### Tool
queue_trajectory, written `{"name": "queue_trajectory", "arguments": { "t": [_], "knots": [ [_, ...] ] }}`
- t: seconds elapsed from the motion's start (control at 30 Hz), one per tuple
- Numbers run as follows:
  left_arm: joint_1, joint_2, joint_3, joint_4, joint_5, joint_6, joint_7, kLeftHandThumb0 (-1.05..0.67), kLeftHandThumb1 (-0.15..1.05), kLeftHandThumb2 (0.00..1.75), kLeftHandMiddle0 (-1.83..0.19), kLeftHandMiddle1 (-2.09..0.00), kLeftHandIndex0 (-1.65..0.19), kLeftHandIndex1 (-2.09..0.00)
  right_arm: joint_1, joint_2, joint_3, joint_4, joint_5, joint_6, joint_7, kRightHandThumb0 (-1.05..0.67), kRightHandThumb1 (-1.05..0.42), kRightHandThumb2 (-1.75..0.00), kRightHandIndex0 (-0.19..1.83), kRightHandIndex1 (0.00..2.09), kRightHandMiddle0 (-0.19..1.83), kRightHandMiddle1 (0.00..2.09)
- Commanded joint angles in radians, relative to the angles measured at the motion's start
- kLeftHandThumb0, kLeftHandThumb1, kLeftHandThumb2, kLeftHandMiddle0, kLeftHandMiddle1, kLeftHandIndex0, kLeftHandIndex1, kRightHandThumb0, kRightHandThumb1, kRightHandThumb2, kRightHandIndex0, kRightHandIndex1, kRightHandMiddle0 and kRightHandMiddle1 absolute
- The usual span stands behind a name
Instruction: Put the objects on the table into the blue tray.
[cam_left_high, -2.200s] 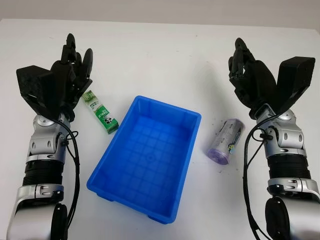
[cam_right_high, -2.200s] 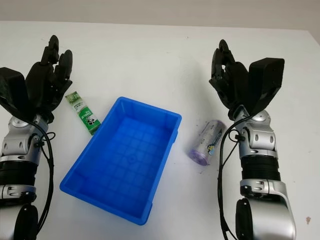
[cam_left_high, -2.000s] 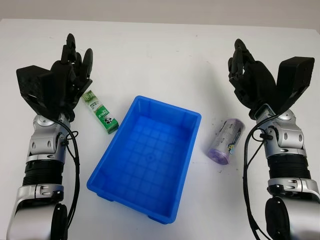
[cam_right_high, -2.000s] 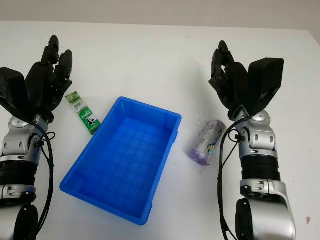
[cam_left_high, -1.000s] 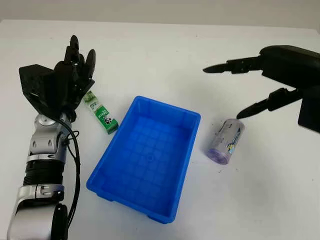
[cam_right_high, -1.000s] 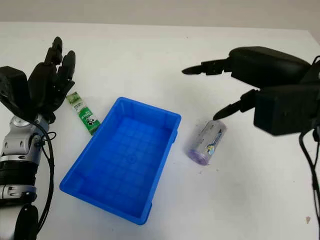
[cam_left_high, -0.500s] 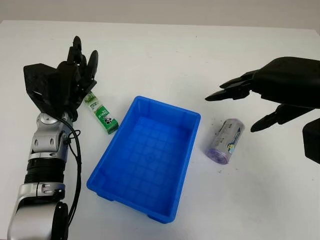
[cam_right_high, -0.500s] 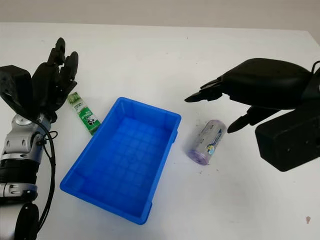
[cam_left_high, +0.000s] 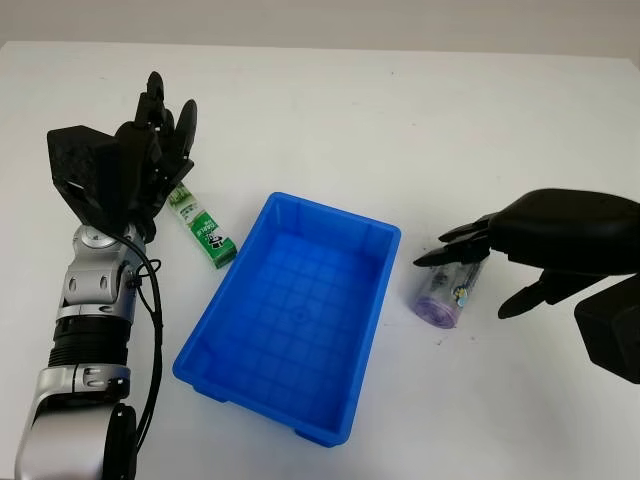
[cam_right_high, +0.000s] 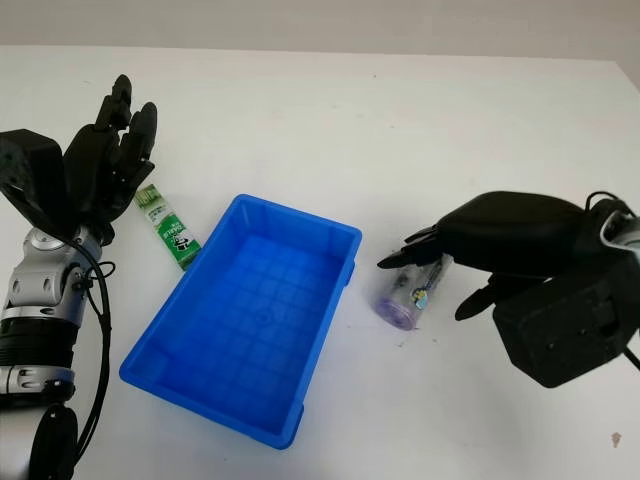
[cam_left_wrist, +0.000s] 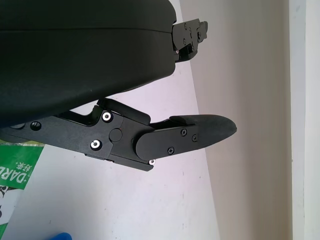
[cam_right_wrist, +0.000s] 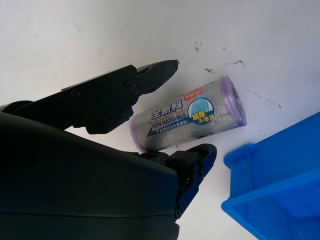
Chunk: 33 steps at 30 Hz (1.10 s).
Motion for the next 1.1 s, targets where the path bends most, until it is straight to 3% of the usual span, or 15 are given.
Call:
{"name": "queue_trajectory", "arguments": {
  "t": [0.0, 0.17, 0.23, 0.27, 0.33, 0.37, 0.43, 0.53, 0.67, 0.8, 0.9, 1.07],
  "knots": [
    [-0.005, 0.011, 0.002, -0.016, 0.003, 0.003, 0.0, -0.69, 1.05, 0.54, 0.19, 0.0, 0.19, 0.0, 0.046, 0.028, 0.004, 0.014, -0.001, -0.033, -0.032, -0.23, -0.86, -0.05, 0.4, 0.05, 0.41, 0.05],
    [-0.005, 0.013, -0.001, -0.005, 0.005, -0.008, -0.01, -0.7, 1.05, 0.52, 0.19, -0.02, 0.19, -0.02, 0.095, 0.074, 0.018, 0.098, -0.037, -0.177, -0.146, -0.19, -0.86, -0.06, 0.5, 0.11, 0.51, 0.11],
    [-0.005, 0.012, -0.001, -0.004, 0.008, -0.008, -0.008, -0.71, 1.05, 0.51, 0.19, -0.02, 0.18, -0.03, 0.104, 0.093, 0.014, 0.117, -0.07, -0.228, -0.206, -0.2, -0.87, -0.06, 0.61, 0.21, 0.54, 0.3],
    [-0.005, 0.011, -0.002, -0.004, 0.008, -0.008, -0.007, -0.71, 1.05, 0.51, 0.19, -0.03, 0.18, -0.03, 0.104, 0.105, 0.012, 0.132, -0.089, -0.261, -0.247, -0.22, -0.89, -0.06, 0.62, 0.41, 0.42, 0.69],
    [-0.003, 0.011, -0.002, -0.005, 0.01, -0.007, -0.006, -0.71, 1.05, 0.51, 0.19, -0.04, 0.18, -0.04, 0.098, 0.126, 0.01, 0.168, -0.136, -0.324, -0.33, -0.29, -0.96, -0.06, 0.38, 1.5, 0.25, 1.5],
    [-0.002, 0.012, -0.004, -0.005, 0.013, -0.007, -0.006, -0.71, 1.05, 0.51, 0.19, -0.04, 0.18, -0.04, 0.094, 0.14, 0.008, 0.191, -0.152, -0.351, -0.372, -0.31, -0.98, -0.06, 0.33, 1.75, 0.21, 1.69],
    [0.001, 0.012, -0.006, -0.009, 0.018, -0.004, -0.005, -0.72, 1.05, 0.5, 0.19, -0.04, 0.18, -0.04, 0.084, 0.166, 0.003, 0.232, -0.179, -0.392, -0.447, -0.33, -1.01, -0.06, 0.42, 2.02, 0.25, 2.0],
    [0.006, 0.008, -0.005, -0.013, 0.023, -0.001, 0.0, -0.72, 1.05, 0.5, 0.19, -0.05, 0.18, -0.04, 0.045, 0.195, 0.005, 0.303, -0.274, -0.469, -0.59, -0.37, -1.04, -0.09, 0.56, 2.09, 0.32, 2.08],
    [0.01, 0.004, -0.003, -0.021, 0.022, 0.005, 0.003, -0.71, 1.05, 0.5, 0.19, -0.04, 0.19, -0.04, 0.009, 0.201, 0.021, 0.36, -0.32, -0.502, -0.664, -0.35, -1.05, -0.12, 0.66, 2.09, 0.35, 2.09],
    [0.012, 0.001, -0.001, -0.02, 0.018, 0.005, 0.002, -0.71, 1.05, 0.5, 0.19, -0.03, 0.19, -0.04, -0.037, 0.196, 0.034, 0.389, -0.348, -0.475, -0.683, -0.36, -1.05, -0.17, 0.62, 2.09, 0.32, 2.09],
    [0.013, 0.002, -0.002, -0.019, 0.018, 0.004, 0.002, -0.72, 1.05, 0.48, 0.19, -0.03, 0.19, -0.03, -0.121, 0.163, 0.047, 0.407, -0.503, -0.406, -0.755, -0.35, -1.04, -0.09, 0.66, 2.09, 0.29, 2.03],
    [0.01, -0.001, -0.002, -0.014, 0.017, 0.0, 0.001, -0.72, 1.05, 0.48, 0.19, -0.03, 0.19, -0.03, -0.335, 0.149, 0.062, 0.645, -0.561, -0.338, -0.907, -0.35, -0.98, -0.05, 0.6, 2.09, 0.34, 2.07]
  ]
}}
